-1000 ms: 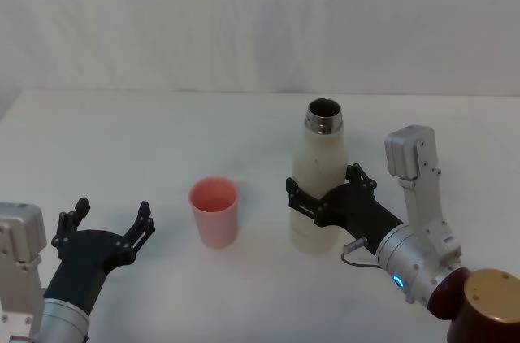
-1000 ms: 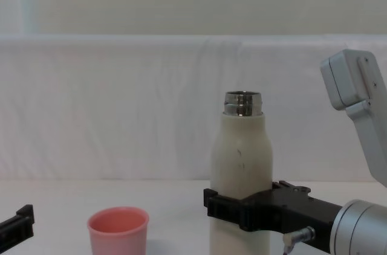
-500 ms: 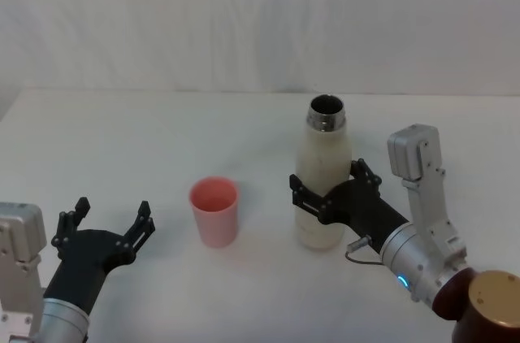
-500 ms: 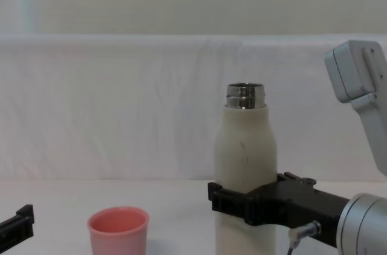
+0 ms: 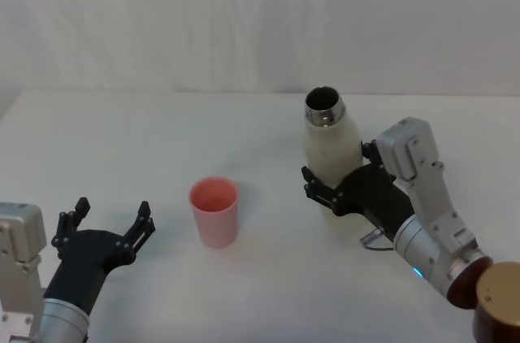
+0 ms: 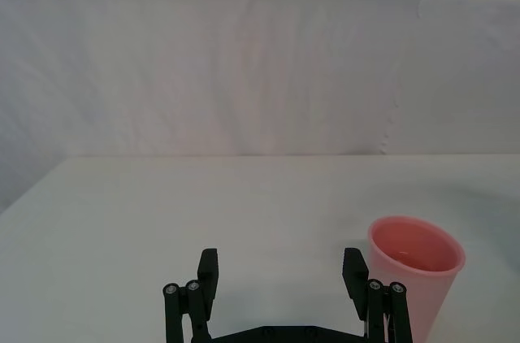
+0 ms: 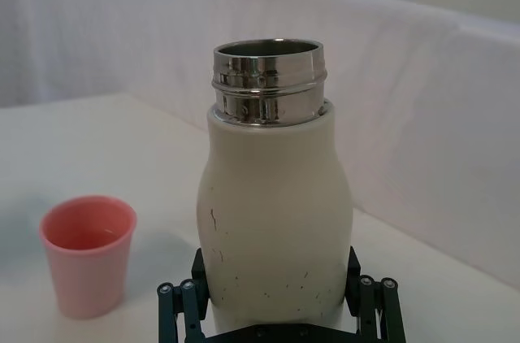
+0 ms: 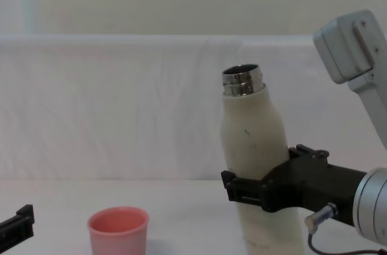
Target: Grasp the thermos with one hand and pour water into the cup lid.
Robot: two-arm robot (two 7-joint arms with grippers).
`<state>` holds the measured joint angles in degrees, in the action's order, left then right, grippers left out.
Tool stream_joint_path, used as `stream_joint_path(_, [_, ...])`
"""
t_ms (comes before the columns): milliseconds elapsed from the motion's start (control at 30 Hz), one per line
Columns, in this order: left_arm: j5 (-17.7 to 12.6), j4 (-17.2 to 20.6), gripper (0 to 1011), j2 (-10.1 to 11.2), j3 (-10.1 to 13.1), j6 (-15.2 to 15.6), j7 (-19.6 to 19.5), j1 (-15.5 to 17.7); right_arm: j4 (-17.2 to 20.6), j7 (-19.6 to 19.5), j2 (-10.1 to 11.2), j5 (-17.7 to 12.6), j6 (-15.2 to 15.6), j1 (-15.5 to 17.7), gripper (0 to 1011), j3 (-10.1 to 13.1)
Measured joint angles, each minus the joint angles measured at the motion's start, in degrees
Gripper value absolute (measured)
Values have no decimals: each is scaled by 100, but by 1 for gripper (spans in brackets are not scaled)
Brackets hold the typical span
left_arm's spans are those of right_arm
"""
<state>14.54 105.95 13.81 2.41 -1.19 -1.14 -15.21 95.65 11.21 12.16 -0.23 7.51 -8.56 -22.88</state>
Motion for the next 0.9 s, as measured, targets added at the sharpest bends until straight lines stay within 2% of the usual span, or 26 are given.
stream_joint_path(300, [0, 0, 1001, 0, 0, 0, 0, 0, 82, -13, 144, 714, 91, -135, 952, -151])
stream_joint_path(367, [0, 0, 1001, 0, 0, 0, 0, 0, 82, -17, 177, 986, 117, -199, 951, -234])
stream_joint_path(400, [0, 0, 1001, 0, 0, 0, 0, 0, 82, -17, 177, 986, 117, -199, 951, -234])
stream_joint_path(533, [0, 0, 1001, 0, 0, 0, 0, 0, 24, -35, 213, 1438, 164, -320, 951, -392])
stream_joint_path(900, [0, 0, 1001, 0, 0, 0, 0, 0, -211, -88, 211, 2375, 298, -600, 951, -693])
